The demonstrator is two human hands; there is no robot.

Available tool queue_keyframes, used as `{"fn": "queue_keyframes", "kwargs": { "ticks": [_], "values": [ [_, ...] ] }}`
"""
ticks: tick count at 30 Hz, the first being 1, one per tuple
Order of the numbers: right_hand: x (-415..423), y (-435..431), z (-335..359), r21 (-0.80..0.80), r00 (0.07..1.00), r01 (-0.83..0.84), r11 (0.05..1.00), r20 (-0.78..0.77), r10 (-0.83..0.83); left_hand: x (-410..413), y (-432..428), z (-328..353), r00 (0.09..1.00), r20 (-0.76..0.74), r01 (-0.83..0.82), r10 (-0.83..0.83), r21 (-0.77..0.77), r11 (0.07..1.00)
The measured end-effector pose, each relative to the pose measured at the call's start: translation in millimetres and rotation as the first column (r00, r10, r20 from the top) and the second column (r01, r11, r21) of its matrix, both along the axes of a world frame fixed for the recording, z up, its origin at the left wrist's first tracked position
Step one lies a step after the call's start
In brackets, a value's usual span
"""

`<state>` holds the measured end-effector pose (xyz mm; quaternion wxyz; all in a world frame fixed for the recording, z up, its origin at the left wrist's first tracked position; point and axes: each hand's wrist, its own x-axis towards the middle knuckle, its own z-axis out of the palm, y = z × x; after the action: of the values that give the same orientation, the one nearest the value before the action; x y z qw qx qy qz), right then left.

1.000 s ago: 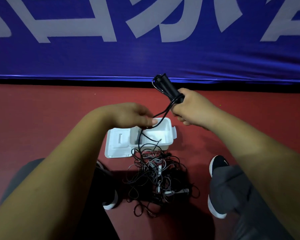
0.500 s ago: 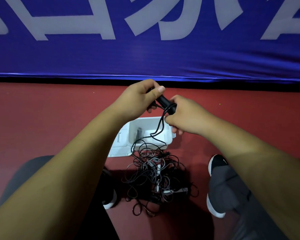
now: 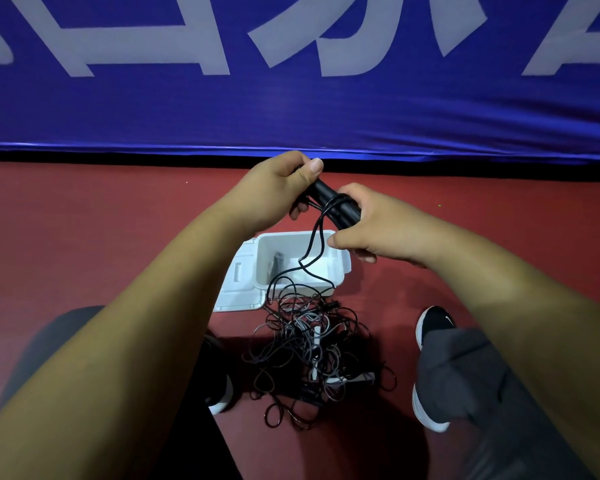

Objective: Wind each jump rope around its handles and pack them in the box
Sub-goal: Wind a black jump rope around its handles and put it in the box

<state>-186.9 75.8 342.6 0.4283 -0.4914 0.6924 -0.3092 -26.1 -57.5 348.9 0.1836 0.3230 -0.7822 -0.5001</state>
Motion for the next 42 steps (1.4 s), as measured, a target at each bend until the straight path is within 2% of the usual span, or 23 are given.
{"fn": "queue_keyframes", "kwargs": {
  "ticks": [5,11,17,22,24,27,29,31,33,36,39,42],
  "values": [
    [0.7,-0.7,2.3,0.028,0.994,-0.008,1.0,-0.113,0.012,-1.6,1.7,-2.8,1.0,0.021,-0.001,0.001,0.006,1.0],
    [-6.6,-4.4,-0.1,0.088,0.997,0.004,0.996,-0.077,0.003,-2.2,2.2,-1.4,0.999,0.04,-0.004,0.004,0.001,1.0],
    [-10.3,-2.1,-4.1,0.102,0.997,0.01,0.995,0.074,-0.018,-3.4,7.0,2.5,0.993,0.118,0.006,0.006,-0.1,0.995],
    [-9.9,-1.0,-4.0,0.103,1.0,-0.005,0.995,-0.007,0.006,-4.7,10.3,0.7,0.989,0.146,-0.008,0.024,-0.108,0.994],
    [-11.1,-1.7,-3.8,0.105,0.999,0.012,0.994,-0.03,-0.009,-7.0,11.6,-3.1,0.995,0.089,-0.042,0.045,-0.035,0.998],
    [-13.9,-1.9,-2.5,0.11,0.999,0.027,0.994,-0.048,-0.021,-9.0,11.2,-7.6,1.0,-0.008,-0.009,0.012,0.288,0.957],
    [-16.4,-1.9,-1.9,0.082,0.997,0.051,0.995,-0.057,-0.046,-6.9,10.9,-10.0,0.997,0.066,0.009,-0.046,0.473,0.881],
    [-19.8,-2.9,-2.7,0.046,0.992,0.09,0.995,-0.092,-0.086,-4.1,11.9,-13.1,0.968,0.196,0.036,-0.16,0.52,0.854],
    [-23.3,-4.5,-4.8,0.031,0.983,0.115,0.993,-0.144,-0.11,-2.0,15.7,-12.5,0.946,0.228,0.098,-0.23,0.477,0.873],
    [-29.2,-6.6,-9.7,0.038,0.972,0.146,0.988,-0.192,-0.136,0.4,21.9,-6.5,0.959,0.109,0.208,-0.263,0.362,0.909],
    [-35.6,-8.1,-14.0,0.086,0.971,0.158,0.984,-0.194,-0.139,0.3,25.7,-0.4,0.961,-0.046,0.27,-0.273,0.378,0.886],
    [-39.2,-9.1,-16.8,0.134,0.976,0.136,0.982,-0.191,-0.109,-1.3,30.0,2.4,0.945,-0.1,0.327,-0.312,0.346,0.879]
  ]
}}
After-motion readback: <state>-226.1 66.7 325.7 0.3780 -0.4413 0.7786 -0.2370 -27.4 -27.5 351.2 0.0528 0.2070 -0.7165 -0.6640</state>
